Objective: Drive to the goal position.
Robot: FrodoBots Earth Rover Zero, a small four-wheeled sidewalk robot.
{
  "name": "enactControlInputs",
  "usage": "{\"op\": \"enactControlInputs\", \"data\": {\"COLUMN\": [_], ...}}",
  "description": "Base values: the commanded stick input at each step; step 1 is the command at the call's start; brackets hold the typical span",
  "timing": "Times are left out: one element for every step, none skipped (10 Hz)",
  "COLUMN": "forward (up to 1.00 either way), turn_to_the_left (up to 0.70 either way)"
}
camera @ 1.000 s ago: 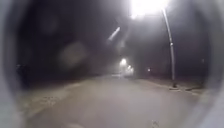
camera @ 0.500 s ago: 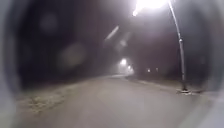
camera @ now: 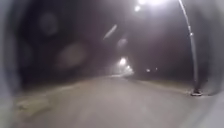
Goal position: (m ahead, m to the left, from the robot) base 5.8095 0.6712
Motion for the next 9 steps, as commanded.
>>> {"op": "enactControlInputs", "data": {"forward": [1.00, 1.00, 1.00, 1.00, 1.00, 1.00, 1.00, 1.00, 1.00], "turn_to_the_left": [0.05, 0.05, 0.05, 0.05, 0.05, 0.05, 0.05, 0.05, 0.05]}}
